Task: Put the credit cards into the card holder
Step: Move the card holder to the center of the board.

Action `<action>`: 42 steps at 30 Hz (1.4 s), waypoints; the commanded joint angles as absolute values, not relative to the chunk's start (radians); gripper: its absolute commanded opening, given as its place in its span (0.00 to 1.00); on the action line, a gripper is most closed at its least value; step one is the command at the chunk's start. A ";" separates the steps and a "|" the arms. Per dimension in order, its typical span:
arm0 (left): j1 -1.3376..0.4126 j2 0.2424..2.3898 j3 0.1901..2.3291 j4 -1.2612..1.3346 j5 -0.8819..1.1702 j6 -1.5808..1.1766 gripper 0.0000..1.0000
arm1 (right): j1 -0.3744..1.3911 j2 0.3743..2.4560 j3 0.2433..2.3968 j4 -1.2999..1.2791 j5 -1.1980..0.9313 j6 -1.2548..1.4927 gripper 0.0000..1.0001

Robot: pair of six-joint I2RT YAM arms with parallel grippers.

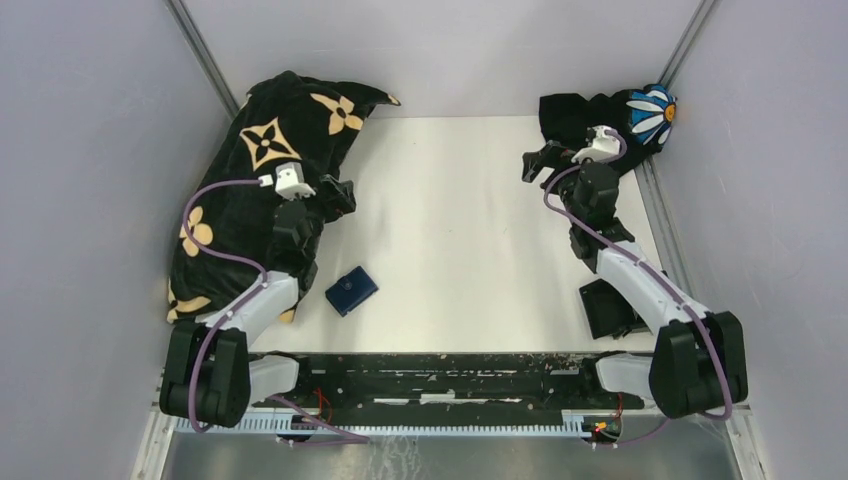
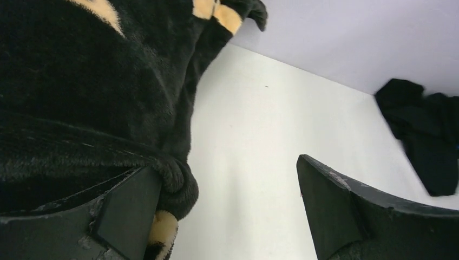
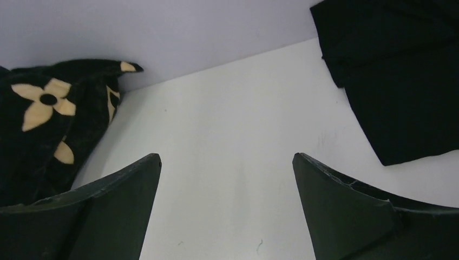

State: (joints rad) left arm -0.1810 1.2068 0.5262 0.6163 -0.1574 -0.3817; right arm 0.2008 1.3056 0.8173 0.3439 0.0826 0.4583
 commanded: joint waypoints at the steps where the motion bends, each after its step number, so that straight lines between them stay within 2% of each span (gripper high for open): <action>1: -0.196 1.134 0.576 0.602 -0.013 -0.574 0.99 | 0.203 1.231 0.785 0.472 0.213 0.537 1.00; 4: -0.251 1.086 0.593 0.490 -0.094 -0.569 0.99 | 0.201 1.261 0.816 0.481 0.060 0.514 0.97; 6: -0.322 1.058 0.611 0.383 -0.211 -0.558 0.99 | 0.201 1.289 0.852 0.449 -0.104 0.492 0.88; 9: -0.447 1.029 0.618 0.234 -0.432 -0.583 0.99 | 0.211 1.325 0.855 0.438 -0.174 0.520 0.82; 12: -0.539 1.022 0.597 0.105 -0.597 -0.713 1.00 | 0.286 1.332 0.868 0.322 -0.130 0.443 0.77; 15: -0.612 1.032 0.569 0.013 -0.668 -0.806 0.97 | 0.418 1.334 0.892 0.175 -0.010 0.312 0.76; 18: -0.691 1.045 0.561 -0.106 -0.759 -0.897 0.96 | 0.481 1.328 0.875 0.125 0.036 0.311 0.76; 23: -0.750 1.072 0.570 -0.282 -0.844 -1.073 0.94 | 0.594 1.402 0.934 -0.022 0.046 0.291 0.74; 32: -0.754 1.059 0.552 -0.571 -0.927 -1.503 0.92 | 0.794 1.661 1.083 -0.006 -0.040 0.314 0.73; 36: -0.753 1.003 0.500 -0.653 -0.922 -1.663 0.85 | 0.834 1.779 1.167 0.034 -0.118 0.350 0.70; 42: -0.753 0.898 0.414 -0.695 -0.918 -1.761 0.75 | 0.870 1.920 1.290 0.058 -0.202 0.383 0.68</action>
State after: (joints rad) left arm -0.7486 0.9615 0.4511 -0.6270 -0.8631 -1.5959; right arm 0.8516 1.8599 1.1862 -0.0078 -0.1261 0.3485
